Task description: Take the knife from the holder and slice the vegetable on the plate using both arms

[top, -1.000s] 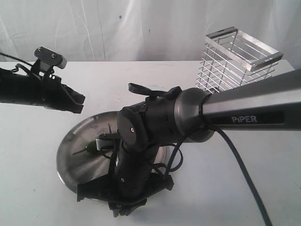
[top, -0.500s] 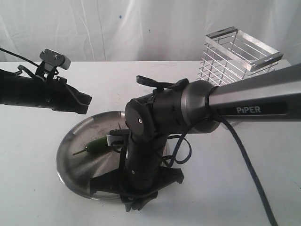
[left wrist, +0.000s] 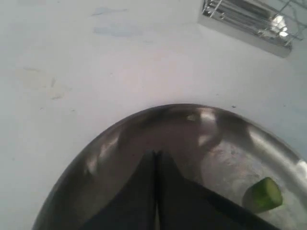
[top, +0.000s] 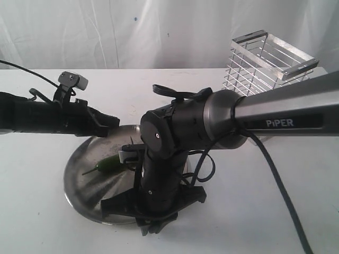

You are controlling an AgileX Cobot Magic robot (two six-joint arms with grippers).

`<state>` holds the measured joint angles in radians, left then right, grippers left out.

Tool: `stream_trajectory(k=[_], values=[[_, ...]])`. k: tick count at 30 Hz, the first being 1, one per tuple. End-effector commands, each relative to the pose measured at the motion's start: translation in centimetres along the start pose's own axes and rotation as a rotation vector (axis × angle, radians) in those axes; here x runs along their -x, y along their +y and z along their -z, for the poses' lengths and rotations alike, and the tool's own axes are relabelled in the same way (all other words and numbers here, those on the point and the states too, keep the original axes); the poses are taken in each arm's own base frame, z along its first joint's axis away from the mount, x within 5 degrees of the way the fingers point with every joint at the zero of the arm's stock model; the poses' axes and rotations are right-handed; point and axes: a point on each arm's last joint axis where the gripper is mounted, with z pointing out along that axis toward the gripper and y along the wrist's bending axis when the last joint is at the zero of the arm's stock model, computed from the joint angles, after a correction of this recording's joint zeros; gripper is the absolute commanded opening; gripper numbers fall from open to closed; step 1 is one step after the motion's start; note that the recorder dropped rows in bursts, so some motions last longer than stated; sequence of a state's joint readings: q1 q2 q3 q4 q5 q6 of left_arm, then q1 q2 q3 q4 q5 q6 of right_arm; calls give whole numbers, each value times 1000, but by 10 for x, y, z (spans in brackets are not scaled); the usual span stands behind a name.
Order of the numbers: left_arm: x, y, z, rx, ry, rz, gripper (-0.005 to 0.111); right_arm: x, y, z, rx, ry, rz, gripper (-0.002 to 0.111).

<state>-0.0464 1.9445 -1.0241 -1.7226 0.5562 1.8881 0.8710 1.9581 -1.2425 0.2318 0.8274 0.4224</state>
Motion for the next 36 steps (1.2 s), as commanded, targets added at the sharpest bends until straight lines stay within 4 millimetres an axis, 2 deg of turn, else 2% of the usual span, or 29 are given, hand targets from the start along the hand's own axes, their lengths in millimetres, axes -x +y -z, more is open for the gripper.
stream_trajectory(k=[1,3,17,36], values=[[15,-10,2,-136,-104,7,0,1,-1,6,5,-13,17,0],[21,-13,2,-173,-130,13,0,1,-1,6,6,-11,16,0],[18,-24,-9,-160,-84,25,0,1,0,5,8,-8,13,0],[-21,-9,-34,-168,7,113,0,0,0,5,7,1,18,0]])
